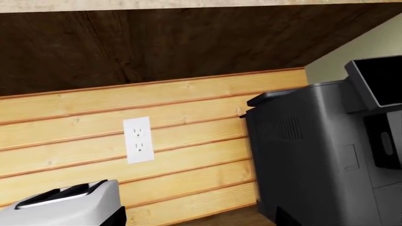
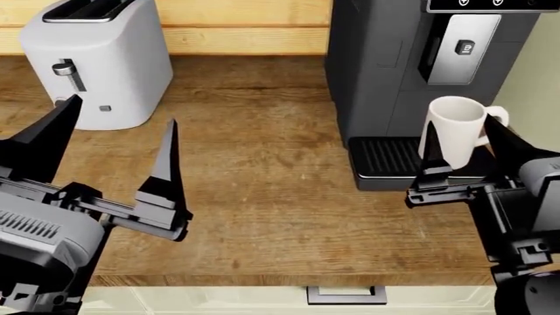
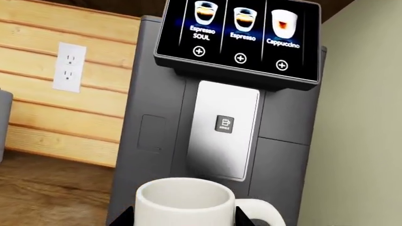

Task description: Pick the mug from the cabinet, place it under the coffee machine dispenser, and press the start button.

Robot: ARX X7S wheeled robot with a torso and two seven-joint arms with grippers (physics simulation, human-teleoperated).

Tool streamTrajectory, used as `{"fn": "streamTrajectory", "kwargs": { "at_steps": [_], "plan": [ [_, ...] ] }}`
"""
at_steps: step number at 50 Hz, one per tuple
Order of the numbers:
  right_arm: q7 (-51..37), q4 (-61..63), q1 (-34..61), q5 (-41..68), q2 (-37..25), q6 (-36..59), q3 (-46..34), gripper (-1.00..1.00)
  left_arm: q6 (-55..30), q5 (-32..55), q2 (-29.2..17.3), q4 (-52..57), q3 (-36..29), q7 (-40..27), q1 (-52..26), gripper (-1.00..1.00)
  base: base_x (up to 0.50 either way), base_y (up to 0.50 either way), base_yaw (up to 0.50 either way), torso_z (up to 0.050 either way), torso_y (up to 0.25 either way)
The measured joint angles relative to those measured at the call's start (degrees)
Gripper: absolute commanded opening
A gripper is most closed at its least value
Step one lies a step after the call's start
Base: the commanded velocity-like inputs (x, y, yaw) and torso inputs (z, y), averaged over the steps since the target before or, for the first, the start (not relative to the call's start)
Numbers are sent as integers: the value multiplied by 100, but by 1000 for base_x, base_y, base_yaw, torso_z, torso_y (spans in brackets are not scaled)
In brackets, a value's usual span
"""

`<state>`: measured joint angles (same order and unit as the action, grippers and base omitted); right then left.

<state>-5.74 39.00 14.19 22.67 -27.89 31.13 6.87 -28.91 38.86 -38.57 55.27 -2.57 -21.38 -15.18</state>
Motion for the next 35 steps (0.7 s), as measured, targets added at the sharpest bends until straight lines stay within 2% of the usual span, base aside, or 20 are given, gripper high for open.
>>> {"fn": "streamTrajectory", "kwargs": {
  "at_steps": [35],
  "plan": [
    [-46,-1078,413,-415,259,-559,-446,-100,101,-5,-88,-13,-99,-47,26,100,0,0,0,0,0]
  ]
}}
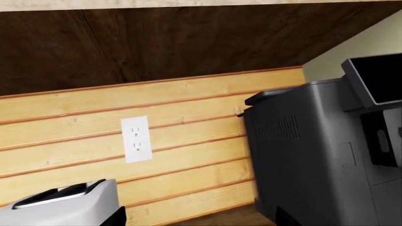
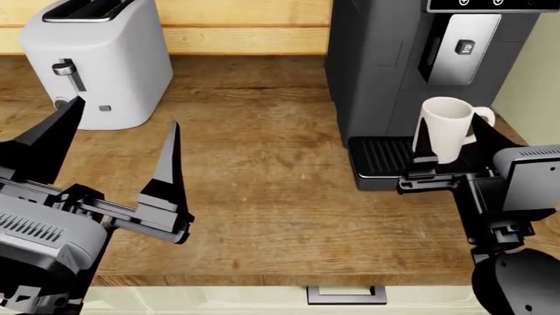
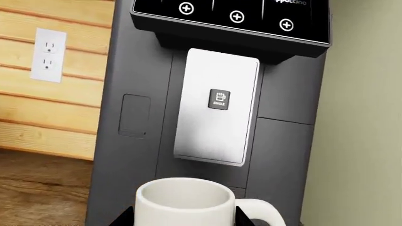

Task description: Pick the mug from the cabinet, place it under the coffee machine dispenser, and press the start button.

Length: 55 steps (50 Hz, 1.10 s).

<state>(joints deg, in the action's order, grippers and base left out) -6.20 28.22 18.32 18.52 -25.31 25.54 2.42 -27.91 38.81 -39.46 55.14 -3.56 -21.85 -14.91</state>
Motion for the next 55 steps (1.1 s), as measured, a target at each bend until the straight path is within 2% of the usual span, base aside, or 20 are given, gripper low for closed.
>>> {"fn": "streamTrajectory", "kwargs": {
  "at_steps": [55],
  "plan": [
    [-130,-1526,628,-374,123,-474,-228,-100,115,46,-148,10,-79,-133,40,100,0,0,0,0,0]
  ]
}}
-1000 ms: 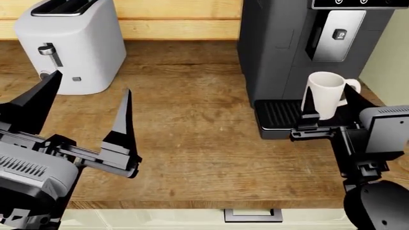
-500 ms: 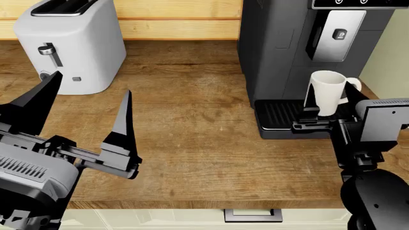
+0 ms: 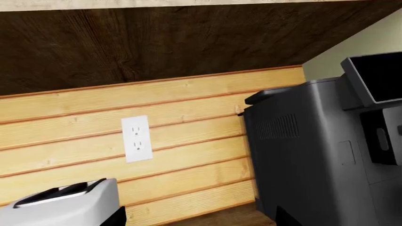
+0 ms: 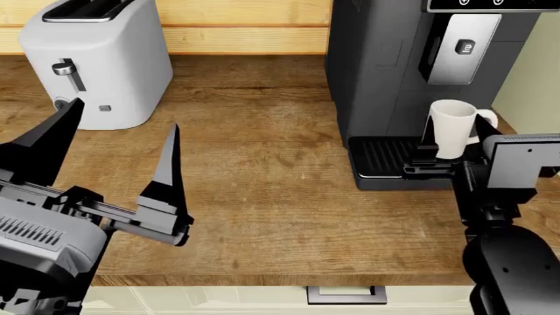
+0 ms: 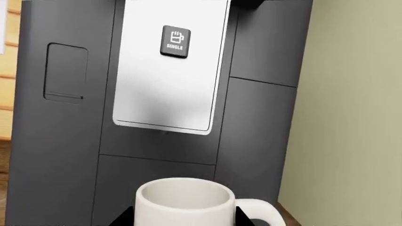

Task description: Pick the mug from the cabinet, place it under the coffee machine dispenser, and press the start button.

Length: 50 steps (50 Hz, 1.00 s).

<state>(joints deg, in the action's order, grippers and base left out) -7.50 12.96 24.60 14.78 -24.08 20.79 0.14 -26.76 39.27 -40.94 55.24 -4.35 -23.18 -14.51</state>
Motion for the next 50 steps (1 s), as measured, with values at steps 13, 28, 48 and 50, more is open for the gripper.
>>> {"fn": "streamTrajectory", "kwargs": {
  "at_steps": [13,28,48,50],
  "plan": [
    [30,-236,103,-24,58,-123,-91,-100,37,-10,-20,-36,-39,-7,-21,100,0,0,0,0,0],
    [60,-373,183,-37,86,-197,-181,-100,92,9,-64,-21,-26,-49,39,100,0,0,0,0,1],
    [-16,-690,307,-194,110,-369,-262,-100,142,56,-136,35,-25,-109,86,100,7,0,3,1,0],
    [-24,-718,317,-216,114,-389,-272,-100,149,60,-141,35,-26,-112,88,100,12,0,8,0,0]
  ]
}}
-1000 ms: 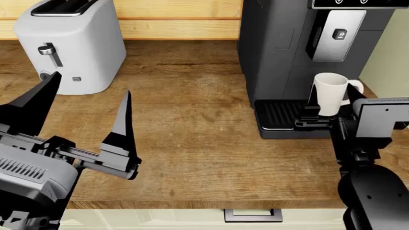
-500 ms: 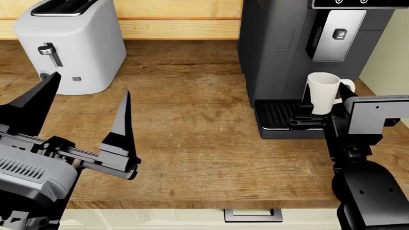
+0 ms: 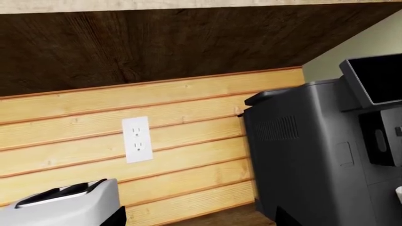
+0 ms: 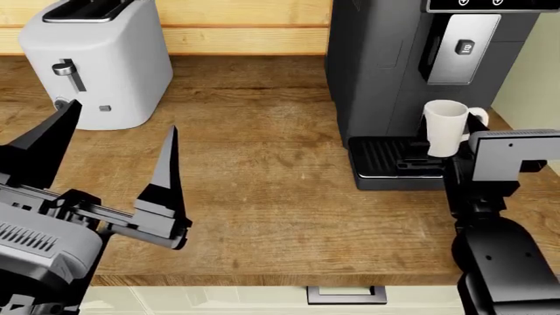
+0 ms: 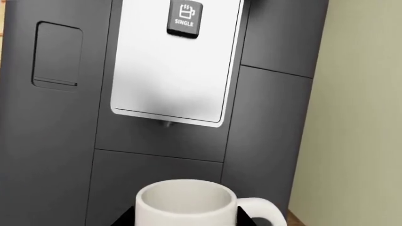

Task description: Pick the mug from the cabinet, place it under the coffee machine dispenser, and press the start button.

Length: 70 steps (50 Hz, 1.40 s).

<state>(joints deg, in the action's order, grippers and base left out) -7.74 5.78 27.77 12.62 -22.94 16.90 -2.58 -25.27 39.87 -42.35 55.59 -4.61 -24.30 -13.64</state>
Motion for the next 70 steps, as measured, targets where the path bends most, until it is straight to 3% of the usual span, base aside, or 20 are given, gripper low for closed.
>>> {"fn": "streamTrajectory", "kwargs": {
  "at_steps": [9,10,35,53,54,70],
  "plan": [
    [-18,-78,18,-53,15,-66,-24,-100,35,2,-24,5,-7,-19,19,100,11,0,7,0,-3],
    [-19,-78,17,-54,15,-60,-23,100,39,2,-27,6,-8,-21,22,100,0,0,6,0,0],
    [64,1238,-547,616,-142,1171,143,100,162,2,-86,6,-10,-72,89,100,0,0,0,0,-1],
    [-545,2742,-992,1161,-356,2419,659,100,226,59,-159,38,36,-143,141,100,0,0,0,0,0],
    [-573,2832,-1008,1170,-372,2446,688,-100,231,62,-161,38,38,-146,145,100,0,0,0,0,0],
    [-739,3939,-634,1628,-691,3083,1041,-100,300,81,-190,24,33,-189,189,100,0,0,0,0,0]
  ]
}}
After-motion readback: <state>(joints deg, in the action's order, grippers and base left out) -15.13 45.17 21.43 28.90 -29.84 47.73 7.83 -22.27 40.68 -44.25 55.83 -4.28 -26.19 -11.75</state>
